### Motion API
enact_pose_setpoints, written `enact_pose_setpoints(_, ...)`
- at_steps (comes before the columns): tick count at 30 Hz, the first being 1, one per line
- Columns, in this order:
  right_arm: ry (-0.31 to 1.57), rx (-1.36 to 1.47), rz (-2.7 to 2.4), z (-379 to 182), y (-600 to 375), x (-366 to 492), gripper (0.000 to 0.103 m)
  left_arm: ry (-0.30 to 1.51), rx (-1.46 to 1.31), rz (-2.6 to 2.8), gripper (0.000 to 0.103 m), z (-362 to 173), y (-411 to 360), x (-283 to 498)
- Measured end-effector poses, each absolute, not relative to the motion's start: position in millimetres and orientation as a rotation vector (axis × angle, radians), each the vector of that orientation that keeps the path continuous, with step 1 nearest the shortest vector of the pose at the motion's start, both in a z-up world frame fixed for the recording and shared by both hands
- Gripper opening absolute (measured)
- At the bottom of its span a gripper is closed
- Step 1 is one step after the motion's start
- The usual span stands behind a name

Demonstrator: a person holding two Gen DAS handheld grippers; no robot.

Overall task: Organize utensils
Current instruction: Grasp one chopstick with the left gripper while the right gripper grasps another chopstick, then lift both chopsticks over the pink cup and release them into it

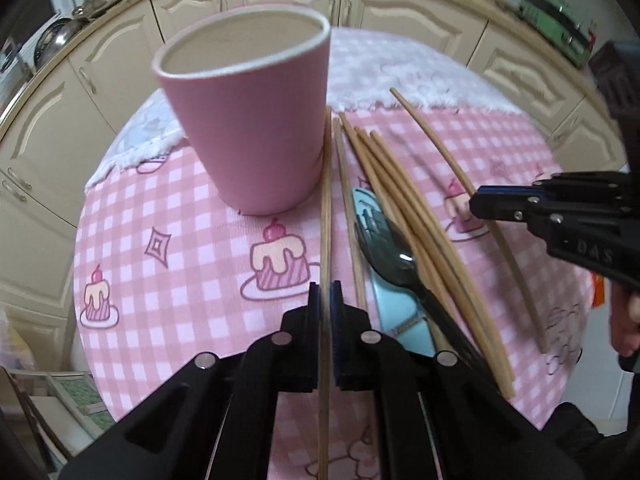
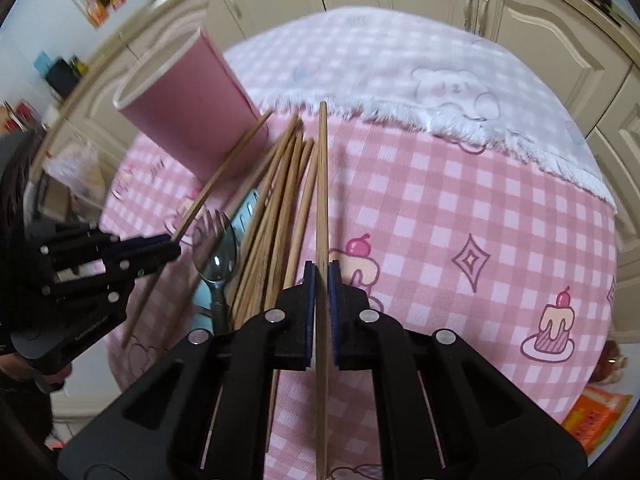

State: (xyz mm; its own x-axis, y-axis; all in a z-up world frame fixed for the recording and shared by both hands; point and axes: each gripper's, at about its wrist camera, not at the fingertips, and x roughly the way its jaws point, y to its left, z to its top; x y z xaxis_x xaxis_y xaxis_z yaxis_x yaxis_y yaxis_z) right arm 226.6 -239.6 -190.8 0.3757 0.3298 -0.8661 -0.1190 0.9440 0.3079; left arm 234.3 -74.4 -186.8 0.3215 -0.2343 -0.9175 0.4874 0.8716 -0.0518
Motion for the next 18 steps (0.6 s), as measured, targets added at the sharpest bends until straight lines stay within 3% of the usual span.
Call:
enact_pose_setpoints(10,0.918,0.324,0.37,-151,-266,194,0.007,0.876,0.128,-0.51,0.005,-143,-48,191)
enact_pose_setpoints(18,0.728,0.327,0.419,-103,-255,208,0.007,0.587,-0.036,-0.466,0.005,-76,-27,194)
